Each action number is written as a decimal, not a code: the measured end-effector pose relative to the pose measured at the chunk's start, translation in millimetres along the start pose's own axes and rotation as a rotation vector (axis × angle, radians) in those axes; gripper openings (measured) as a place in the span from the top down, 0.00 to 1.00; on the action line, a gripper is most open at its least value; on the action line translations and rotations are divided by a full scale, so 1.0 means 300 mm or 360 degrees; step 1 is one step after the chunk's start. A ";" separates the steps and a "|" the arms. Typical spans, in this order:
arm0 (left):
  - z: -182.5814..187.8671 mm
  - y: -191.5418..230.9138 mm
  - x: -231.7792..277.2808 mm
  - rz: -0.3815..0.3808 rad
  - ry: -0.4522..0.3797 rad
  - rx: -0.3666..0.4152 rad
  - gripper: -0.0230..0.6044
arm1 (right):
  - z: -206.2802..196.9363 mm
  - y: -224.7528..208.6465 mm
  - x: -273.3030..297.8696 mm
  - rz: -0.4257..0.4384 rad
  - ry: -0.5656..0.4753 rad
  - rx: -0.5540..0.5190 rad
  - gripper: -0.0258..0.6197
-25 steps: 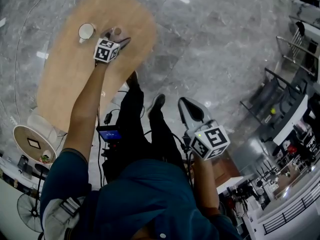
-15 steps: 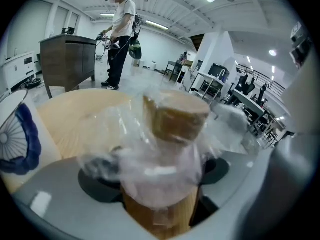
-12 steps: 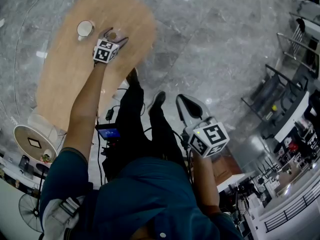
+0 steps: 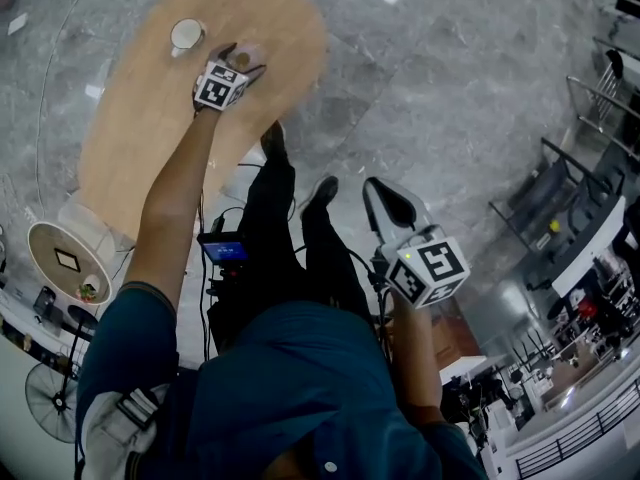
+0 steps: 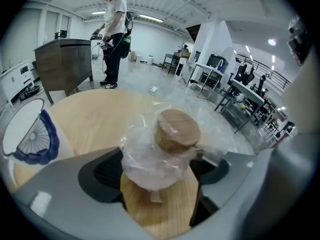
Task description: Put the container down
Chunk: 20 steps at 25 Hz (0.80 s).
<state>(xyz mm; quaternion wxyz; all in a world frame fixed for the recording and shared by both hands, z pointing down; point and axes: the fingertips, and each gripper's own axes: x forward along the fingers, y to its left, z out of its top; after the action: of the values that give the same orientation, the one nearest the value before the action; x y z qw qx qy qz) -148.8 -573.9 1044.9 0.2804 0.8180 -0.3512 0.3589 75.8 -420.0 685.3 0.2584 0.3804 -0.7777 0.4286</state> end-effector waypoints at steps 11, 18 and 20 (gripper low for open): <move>0.000 -0.047 -0.369 0.0243 -0.0123 0.0058 0.46 | 0.035 0.082 -0.140 0.0094 -0.0115 -0.0155 0.94; 0.036 -0.102 -0.720 0.0385 -0.0269 0.0057 0.57 | 0.112 0.219 -0.260 0.0184 -0.0249 -0.0325 0.94; 0.067 -0.125 -0.823 0.0418 -0.0326 0.0050 0.61 | 0.133 0.257 -0.302 0.0204 -0.0290 -0.0368 0.94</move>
<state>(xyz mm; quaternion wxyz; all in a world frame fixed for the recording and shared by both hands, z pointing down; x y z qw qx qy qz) -234.4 -473.6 831.8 0.1809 0.8016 -0.4763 0.3128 62.4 -394.5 563.3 0.2009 0.3349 -0.8647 0.3157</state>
